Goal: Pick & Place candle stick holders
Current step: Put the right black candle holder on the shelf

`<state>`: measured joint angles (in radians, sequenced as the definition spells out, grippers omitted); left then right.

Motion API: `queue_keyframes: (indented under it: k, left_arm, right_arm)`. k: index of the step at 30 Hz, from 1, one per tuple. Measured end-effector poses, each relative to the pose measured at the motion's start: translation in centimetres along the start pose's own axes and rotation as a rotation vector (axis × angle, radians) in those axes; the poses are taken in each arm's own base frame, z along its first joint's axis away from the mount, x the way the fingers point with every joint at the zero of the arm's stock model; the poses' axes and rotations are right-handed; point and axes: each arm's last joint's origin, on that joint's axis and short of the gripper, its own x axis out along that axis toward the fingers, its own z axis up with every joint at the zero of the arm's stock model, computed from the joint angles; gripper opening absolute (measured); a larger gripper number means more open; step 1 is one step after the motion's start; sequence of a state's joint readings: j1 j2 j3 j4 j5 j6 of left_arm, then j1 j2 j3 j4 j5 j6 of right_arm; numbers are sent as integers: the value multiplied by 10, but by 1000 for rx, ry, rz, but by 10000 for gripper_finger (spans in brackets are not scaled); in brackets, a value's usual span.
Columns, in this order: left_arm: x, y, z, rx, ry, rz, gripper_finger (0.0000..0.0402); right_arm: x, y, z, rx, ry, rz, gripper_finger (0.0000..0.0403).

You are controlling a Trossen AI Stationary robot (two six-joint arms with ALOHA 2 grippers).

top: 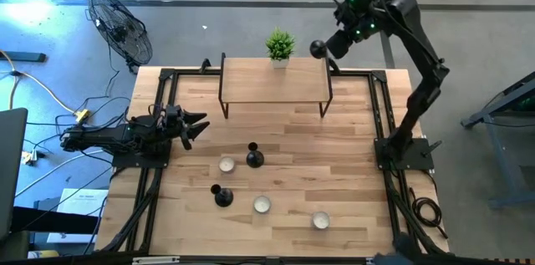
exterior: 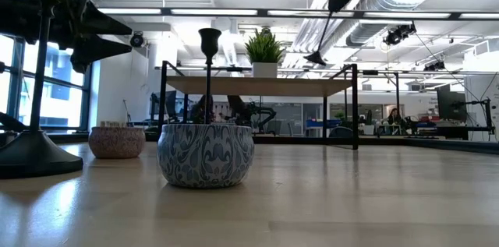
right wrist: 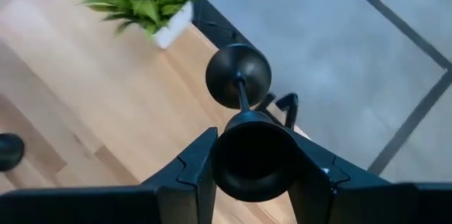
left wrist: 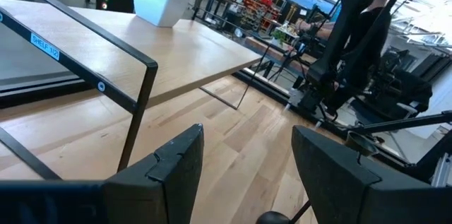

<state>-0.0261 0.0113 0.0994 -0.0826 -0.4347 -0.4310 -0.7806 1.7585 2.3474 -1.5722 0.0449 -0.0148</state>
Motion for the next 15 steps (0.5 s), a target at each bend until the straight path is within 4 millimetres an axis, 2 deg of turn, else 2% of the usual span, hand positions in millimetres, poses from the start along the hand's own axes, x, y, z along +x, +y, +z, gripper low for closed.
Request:
queue_keyframes:
  k: [4,15]
  left_arm:
    - [0,0,0,-21,-2,-9,213]
    - [0,-1,0,-21,4,-18,213]
  right_arm:
    - [10,-4,3,5,22,38,123]
    - [17,14,6,-43,38,72,123]
